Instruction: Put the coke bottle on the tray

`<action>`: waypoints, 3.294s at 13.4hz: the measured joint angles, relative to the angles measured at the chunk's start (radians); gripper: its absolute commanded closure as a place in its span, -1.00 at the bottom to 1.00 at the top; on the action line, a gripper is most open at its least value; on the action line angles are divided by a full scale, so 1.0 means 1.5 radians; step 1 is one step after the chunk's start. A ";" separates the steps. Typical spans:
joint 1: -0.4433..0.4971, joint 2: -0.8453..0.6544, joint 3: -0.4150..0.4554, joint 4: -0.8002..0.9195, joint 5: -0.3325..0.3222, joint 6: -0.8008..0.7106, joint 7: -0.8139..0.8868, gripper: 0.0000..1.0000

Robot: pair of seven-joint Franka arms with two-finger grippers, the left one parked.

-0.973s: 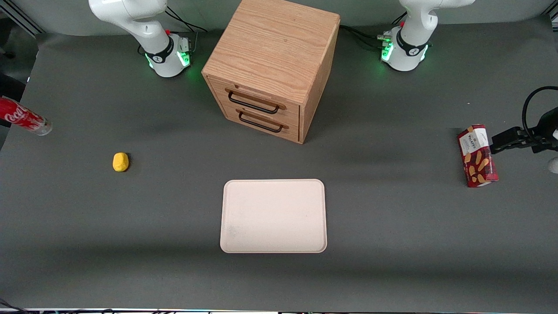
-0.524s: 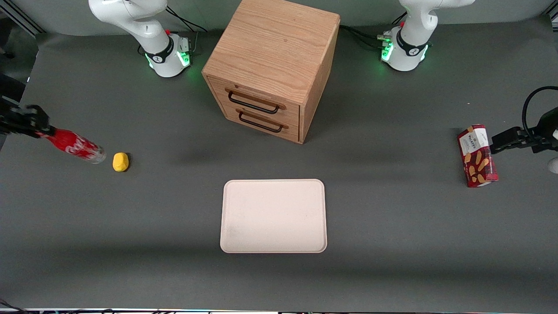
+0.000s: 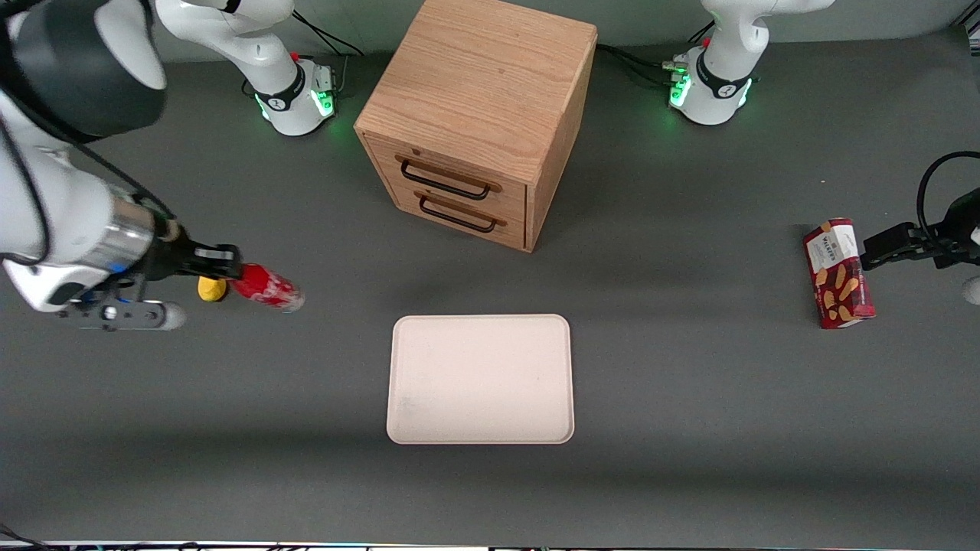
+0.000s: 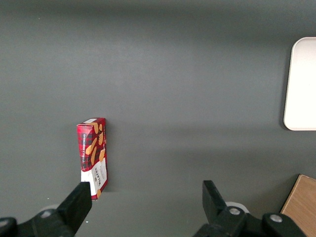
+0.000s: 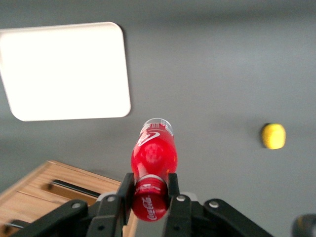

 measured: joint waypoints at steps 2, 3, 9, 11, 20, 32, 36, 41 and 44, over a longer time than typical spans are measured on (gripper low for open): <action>0.025 0.026 0.024 0.017 0.000 0.030 0.084 1.00; 0.043 0.037 0.026 0.024 -0.001 0.042 0.117 1.00; 0.080 0.077 0.025 0.044 -0.004 0.078 0.174 1.00; 0.079 0.110 0.024 0.044 -0.011 0.110 0.174 1.00; 0.091 0.247 0.024 0.044 -0.077 0.258 0.177 1.00; 0.098 0.276 0.024 0.009 -0.077 0.307 0.180 -1.00; 0.098 0.255 0.024 0.015 -0.078 0.306 0.182 -1.00; 0.098 0.114 0.025 0.025 -0.077 0.130 0.183 -1.00; 0.095 0.024 0.025 0.025 -0.077 0.018 0.183 -1.00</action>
